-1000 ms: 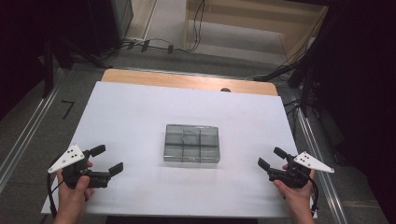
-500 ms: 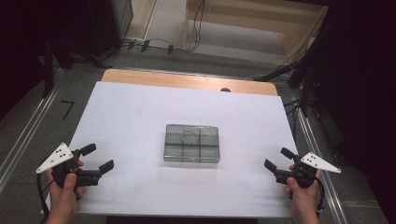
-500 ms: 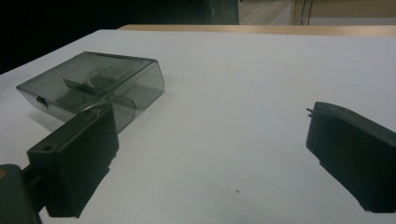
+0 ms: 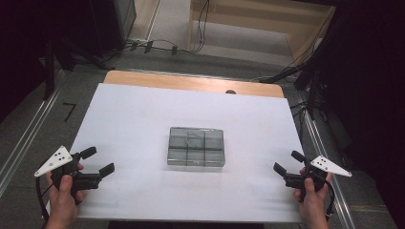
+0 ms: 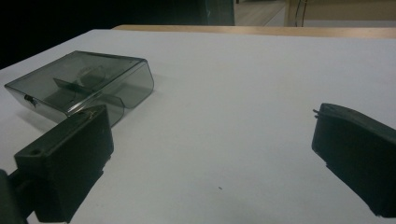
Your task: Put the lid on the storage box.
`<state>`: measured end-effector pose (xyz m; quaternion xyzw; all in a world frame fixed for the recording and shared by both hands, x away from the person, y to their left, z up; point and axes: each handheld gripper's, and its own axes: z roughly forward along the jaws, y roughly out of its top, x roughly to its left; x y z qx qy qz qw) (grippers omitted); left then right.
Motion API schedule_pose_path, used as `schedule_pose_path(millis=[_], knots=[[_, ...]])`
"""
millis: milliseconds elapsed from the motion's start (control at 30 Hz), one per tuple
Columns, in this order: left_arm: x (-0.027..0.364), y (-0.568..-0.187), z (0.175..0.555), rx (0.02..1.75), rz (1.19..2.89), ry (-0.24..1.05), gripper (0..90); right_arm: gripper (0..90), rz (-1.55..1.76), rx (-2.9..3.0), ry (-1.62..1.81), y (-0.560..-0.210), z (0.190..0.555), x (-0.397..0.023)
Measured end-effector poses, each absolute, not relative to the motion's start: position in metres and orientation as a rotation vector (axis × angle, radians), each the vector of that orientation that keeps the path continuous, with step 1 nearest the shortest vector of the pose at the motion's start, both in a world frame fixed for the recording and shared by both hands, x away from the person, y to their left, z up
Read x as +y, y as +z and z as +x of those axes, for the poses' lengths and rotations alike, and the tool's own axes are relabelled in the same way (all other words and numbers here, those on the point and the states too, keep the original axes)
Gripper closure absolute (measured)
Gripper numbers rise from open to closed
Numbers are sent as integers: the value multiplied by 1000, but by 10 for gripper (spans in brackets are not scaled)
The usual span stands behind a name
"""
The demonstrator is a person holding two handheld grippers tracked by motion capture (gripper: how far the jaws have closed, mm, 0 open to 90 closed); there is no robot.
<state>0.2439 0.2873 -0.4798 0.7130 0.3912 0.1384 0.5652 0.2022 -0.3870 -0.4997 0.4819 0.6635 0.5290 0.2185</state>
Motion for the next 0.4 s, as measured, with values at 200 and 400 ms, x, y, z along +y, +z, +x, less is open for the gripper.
schedule_pose_path(millis=[200, 400], knots=[[286, -480, 244, 922, 1673, 321, 0, 0, 1325, 1834, 1458, -499, 202, -386], [285, -480, 245, 919, 1679, 323, 0, 0, 1324, 1835, 1457, -499, 202, -385]])
